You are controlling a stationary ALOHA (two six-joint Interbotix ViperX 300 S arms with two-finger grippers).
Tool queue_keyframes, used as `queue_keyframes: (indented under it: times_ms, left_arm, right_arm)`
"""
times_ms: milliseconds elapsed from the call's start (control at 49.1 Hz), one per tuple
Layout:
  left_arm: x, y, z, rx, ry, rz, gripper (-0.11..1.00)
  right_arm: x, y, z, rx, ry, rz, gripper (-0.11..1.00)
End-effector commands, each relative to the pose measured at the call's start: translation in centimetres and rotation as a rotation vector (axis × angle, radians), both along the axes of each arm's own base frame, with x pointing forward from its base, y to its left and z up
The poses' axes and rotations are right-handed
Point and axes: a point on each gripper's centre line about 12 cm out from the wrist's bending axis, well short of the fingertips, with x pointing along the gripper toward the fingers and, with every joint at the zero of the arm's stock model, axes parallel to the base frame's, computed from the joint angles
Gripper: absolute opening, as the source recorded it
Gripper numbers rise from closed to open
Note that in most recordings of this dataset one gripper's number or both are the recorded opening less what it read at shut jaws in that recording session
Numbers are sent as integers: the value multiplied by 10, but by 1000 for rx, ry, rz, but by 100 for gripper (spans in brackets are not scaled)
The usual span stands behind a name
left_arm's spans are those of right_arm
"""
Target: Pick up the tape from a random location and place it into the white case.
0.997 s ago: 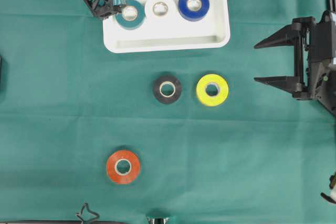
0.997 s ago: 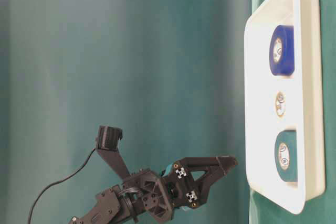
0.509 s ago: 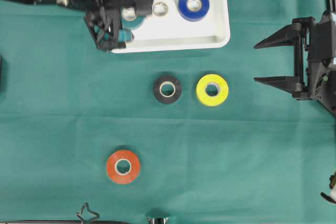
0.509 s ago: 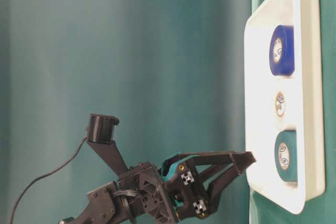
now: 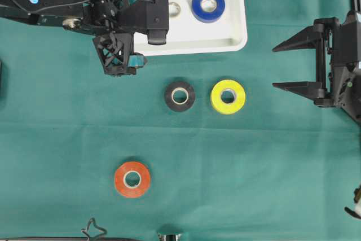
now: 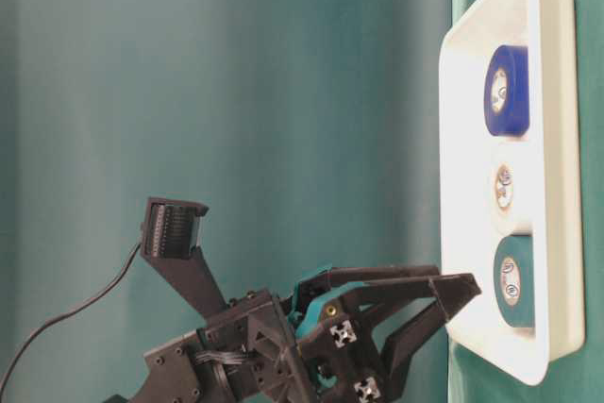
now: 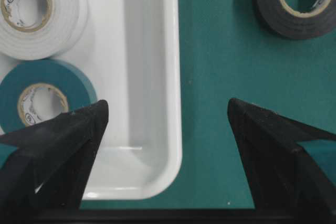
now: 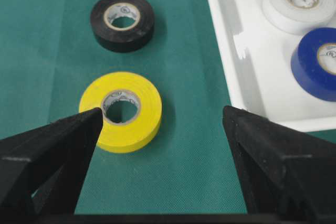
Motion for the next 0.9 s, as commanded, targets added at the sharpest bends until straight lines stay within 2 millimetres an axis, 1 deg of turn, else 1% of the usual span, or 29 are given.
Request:
queue_keyframes:
  times_ms: [0, 224, 488, 692, 875]
  left_arm:
    - [-5, -1, 20, 8, -61, 2, 100]
    - [-30, -6, 35, 25, -176, 2, 100]
    - [-67, -15, 66, 55, -394, -2, 100]
    - [-92, -19, 77, 65, -508, 7, 100]
    - [-108, -23, 84, 60, -582, 13, 100]
  right_arm:
    - [5, 0, 10, 2, -29, 3, 89]
    - [7, 0, 14, 1, -41, 1, 89]
    - [10, -1, 23, -5, -40, -9, 89]
    - [13, -2, 30, -8, -55, -8, 89]
    - [14, -1, 34, -13, -66, -5, 89]
